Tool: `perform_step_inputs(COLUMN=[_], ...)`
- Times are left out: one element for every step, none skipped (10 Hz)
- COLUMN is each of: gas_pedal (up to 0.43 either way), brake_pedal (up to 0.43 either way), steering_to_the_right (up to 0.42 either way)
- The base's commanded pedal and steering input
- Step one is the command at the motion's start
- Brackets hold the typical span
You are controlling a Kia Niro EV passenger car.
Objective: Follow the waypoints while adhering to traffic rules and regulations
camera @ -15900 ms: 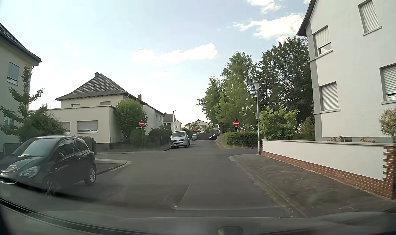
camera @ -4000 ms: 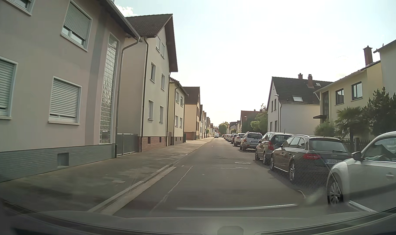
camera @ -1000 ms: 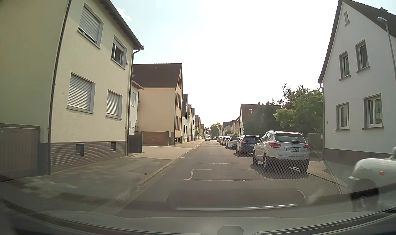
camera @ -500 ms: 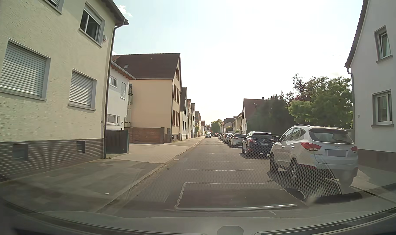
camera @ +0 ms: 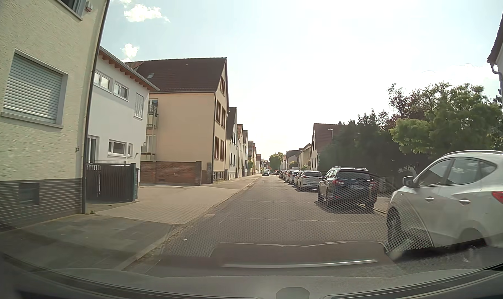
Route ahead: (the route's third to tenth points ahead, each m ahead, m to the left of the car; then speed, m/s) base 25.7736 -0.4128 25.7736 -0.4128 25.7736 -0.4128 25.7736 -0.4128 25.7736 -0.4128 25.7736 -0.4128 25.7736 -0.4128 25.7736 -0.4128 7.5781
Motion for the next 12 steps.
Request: perform_step_inputs(gas_pedal=[0.0, 0.0, 0.0, 0.0, 0.0, 0.0, 0.0, 0.0, 0.0, 0.0, 0.0, 0.0], brake_pedal=[0.116, 0.152, 0.159, 0.189, 0.22, 0.22, 0.22, 0.226, 0.226, 0.226, 0.226, 0.232], steering_to_the_right=[-0.001, -0.001, 0.0, -0.002, 0.001, 0.009, 0.013, 0.008, 0.006, 0.007, 0.007, 0.007])
